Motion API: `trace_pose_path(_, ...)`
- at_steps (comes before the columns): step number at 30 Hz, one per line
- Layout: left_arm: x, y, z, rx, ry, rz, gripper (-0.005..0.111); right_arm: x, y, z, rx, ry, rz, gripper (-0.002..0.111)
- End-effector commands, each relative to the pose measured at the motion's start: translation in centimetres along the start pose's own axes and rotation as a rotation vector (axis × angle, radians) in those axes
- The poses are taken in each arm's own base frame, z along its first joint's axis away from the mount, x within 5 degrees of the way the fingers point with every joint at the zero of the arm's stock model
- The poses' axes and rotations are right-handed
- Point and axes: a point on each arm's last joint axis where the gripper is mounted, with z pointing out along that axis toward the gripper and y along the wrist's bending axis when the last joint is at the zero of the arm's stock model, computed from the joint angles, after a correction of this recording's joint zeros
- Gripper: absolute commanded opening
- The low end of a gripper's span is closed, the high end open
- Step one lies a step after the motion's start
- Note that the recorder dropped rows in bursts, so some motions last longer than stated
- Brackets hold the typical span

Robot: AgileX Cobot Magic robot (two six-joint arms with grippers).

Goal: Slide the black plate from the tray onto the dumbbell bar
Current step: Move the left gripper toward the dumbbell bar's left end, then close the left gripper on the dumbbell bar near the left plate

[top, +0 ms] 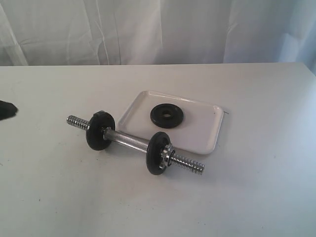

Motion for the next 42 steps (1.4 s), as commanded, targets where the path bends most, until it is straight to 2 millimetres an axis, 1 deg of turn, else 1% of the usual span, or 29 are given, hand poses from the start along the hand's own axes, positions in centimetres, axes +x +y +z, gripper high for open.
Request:
trace_pose_path(1,2.1,0.6,3.5,-0.021,0.165,-0.108,0.000,0.0,0.0,0.0,0.006,-0.015,0.005,0.000)
trace_pose_path(4,3.1,0.5,5.6,-0.049,0.128,-0.131,0.000,0.0,0.0,0.0,0.006,-0.015,0.005,0.000)
trace_pose_path(8,5.1,0.6,8.4,-0.108,0.173,-0.096,0.000,0.0,0.0,0.0,0.006,-0.015,0.005,0.000)
trace_pose_path(11,5.8,0.5,10.2,-0.134,0.179,-0.111,0.000,0.0,0.0,0.0,0.006,-0.015,0.005,0.000)
trace_pose_path(13,5.8,0.2,10.9,-0.133,0.151,-0.121,0.000,0.0,0.0,0.0,0.006,-0.015,0.005,0.000)
trace_pose_path(16,5.3,-0.5,11.4,-0.117,0.121,-0.131,0.000,0.0,0.0,0.0,0.006,-0.015,0.005,0.000)
trace_pose_path(21,5.0,-1.5,11.5,-0.091,0.121,-0.115,0.000,0.0,0.0,0.0,0.006,-0.015,0.005,0.000)
trace_pose_path(22,5.1,-1.6,11.5,-0.089,0.137,-0.113,0.002,0.0,0.0,0.0,0.006,-0.015,0.005,0.000)
trace_pose_path(23,5.2,-1.6,11.5,-0.090,0.152,-0.113,0.004,0.0,0.0,0.0,0.006,-0.015,0.005,0.000)
trace_pose_path(25,5.4,-1.7,11.5,-0.089,0.169,-0.113,0.016,0.0,0.0,0.0,0.006,-0.015,0.005,0.000)
trace_pose_path(27,5.4,-1.6,11.7,-0.096,0.172,-0.116,0.031,0.0,0.0,0.0,0.006,-0.015,0.005,0.000)
trace_pose_path(28,5.4,-1.5,11.9,-0.103,0.177,-0.118,0.043,0.0,0.0,0.0,0.006,-0.015,0.005,0.000)
trace_pose_path(31,5.8,-1.0,12.5,-0.131,0.217,-0.147,0.068,0.0,0.0,0.0,0.006,-0.015,0.005,0.000)
trace_pose_path(32,6.0,-0.8,12.8,-0.142,0.234,-0.167,0.072,0.0,0.0,0.0,0.006,-0.015,0.005,0.000)
trace_pose_path(33,6.3,-0.6,13.1,-0.154,0.257,-0.191,0.075,0.0,0.0,0.0,0.006,-0.015,0.005,0.000)
trace_pose_path(36,6.8,0.2,14.1,-0.192,0.306,-0.240,0.075,0.0,0.0,0.0,0.006,-0.015,0.005,0.000)
trace_pose_path(39,7.0,0.8,15.0,-0.221,0.316,-0.291,0.075,0.0,0.0,0.0,0.006,-0.015,0.005,0.000)
trace_pose_path(42,6.8,0.6,15.6,-0.210,0.318,-0.257,0.075,0.0,0.0,0.0,0.006,-0.015,0.005,0.000)
